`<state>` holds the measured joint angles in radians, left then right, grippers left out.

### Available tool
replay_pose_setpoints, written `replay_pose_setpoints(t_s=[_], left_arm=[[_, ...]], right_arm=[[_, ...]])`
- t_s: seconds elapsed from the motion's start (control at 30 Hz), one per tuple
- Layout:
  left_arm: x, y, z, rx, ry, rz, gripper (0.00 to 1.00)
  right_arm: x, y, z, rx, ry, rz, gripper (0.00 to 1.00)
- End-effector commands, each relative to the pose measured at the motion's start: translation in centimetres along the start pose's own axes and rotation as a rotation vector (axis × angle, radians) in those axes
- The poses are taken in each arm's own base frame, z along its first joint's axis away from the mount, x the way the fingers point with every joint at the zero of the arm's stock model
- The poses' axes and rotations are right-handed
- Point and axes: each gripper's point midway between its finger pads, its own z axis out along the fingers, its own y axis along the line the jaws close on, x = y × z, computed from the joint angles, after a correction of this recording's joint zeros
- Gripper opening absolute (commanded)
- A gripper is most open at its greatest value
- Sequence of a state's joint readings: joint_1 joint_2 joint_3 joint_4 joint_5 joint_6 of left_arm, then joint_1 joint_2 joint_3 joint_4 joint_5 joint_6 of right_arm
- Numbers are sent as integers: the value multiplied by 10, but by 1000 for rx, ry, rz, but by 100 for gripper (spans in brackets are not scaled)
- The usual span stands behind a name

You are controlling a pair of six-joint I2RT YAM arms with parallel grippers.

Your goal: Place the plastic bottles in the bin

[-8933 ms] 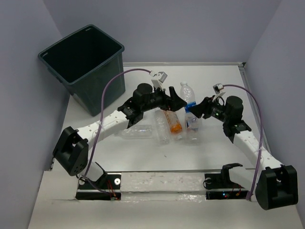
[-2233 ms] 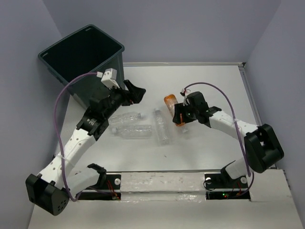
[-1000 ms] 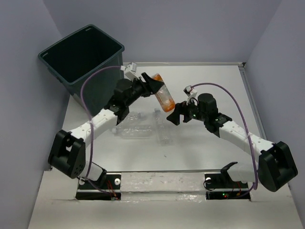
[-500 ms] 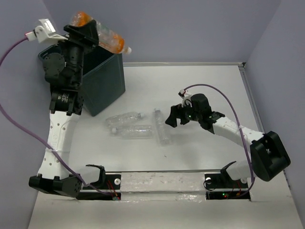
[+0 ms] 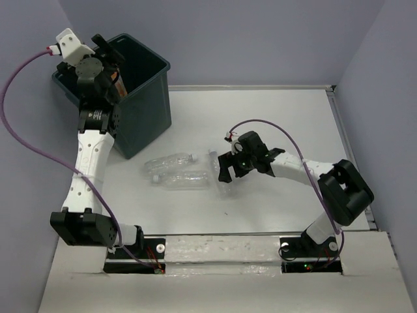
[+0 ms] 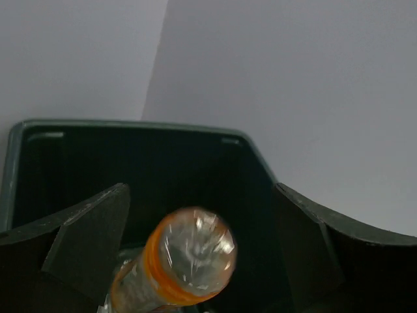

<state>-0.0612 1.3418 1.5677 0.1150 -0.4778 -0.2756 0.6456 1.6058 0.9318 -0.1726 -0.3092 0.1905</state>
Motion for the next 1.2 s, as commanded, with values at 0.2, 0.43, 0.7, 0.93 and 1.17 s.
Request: replay_pose_setpoints(t_s=[0.2, 0.43, 0.7, 0.93, 1.17], left_arm=[[4, -56, -76, 255, 71, -124, 99], [115, -120, -204, 613, 457, -243, 99], [210, -112, -286, 776, 814, -352, 99], [254, -124, -307, 795, 938, -424, 99], [293, -142, -310, 786, 995, -391, 99]], right_arm=[[0, 17, 13, -70, 57, 10, 98], [-10, 2, 5, 30, 7, 2, 63], [-42, 14, -30, 28, -174, -27, 47], [-62, 26, -56, -2, -329, -67, 47], [-69, 42, -68, -80, -394, -106, 47]])
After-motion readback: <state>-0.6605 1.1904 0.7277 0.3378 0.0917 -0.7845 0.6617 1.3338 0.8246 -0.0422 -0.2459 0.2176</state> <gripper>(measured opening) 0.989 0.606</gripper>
